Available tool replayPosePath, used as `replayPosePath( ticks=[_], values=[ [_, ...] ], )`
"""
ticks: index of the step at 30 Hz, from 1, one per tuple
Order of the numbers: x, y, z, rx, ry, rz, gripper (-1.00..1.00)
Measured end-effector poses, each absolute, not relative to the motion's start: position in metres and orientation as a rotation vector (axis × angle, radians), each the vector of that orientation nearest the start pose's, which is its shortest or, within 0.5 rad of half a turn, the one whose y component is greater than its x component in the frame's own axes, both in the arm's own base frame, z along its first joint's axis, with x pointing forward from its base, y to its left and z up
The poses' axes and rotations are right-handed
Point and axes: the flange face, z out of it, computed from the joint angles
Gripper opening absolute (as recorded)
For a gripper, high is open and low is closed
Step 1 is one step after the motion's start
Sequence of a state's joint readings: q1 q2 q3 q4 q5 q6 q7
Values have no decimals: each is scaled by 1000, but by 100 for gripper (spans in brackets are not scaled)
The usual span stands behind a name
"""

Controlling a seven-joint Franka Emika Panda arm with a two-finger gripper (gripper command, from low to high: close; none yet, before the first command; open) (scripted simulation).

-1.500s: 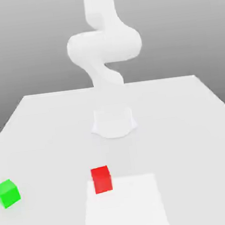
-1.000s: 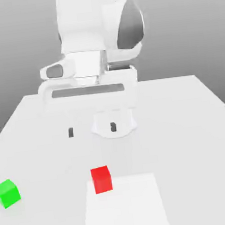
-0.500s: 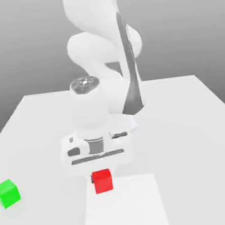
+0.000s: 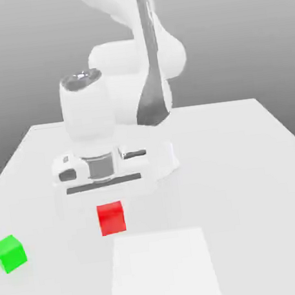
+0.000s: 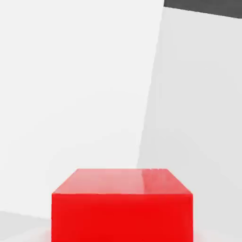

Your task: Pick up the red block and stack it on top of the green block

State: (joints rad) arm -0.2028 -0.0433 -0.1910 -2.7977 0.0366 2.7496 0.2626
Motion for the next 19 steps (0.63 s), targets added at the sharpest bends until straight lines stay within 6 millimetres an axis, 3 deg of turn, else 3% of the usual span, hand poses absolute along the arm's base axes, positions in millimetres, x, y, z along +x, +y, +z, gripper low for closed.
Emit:
replayPosePath(
  ticks=[5,10,12,15,16,19],
  values=[
    [347,-231,230,-2892,1163,4,-100],
    [322,-322,243,-2860,1283,1,-100],
    [323,-330,230,-2868,1275,-1,-100],
    [324,-332,196,-2871,1273,0,-100],
    [323,-332,187,-2871,1273,1,100],
    [323,-332,187,-2871,1273,1,100]
  ],
)
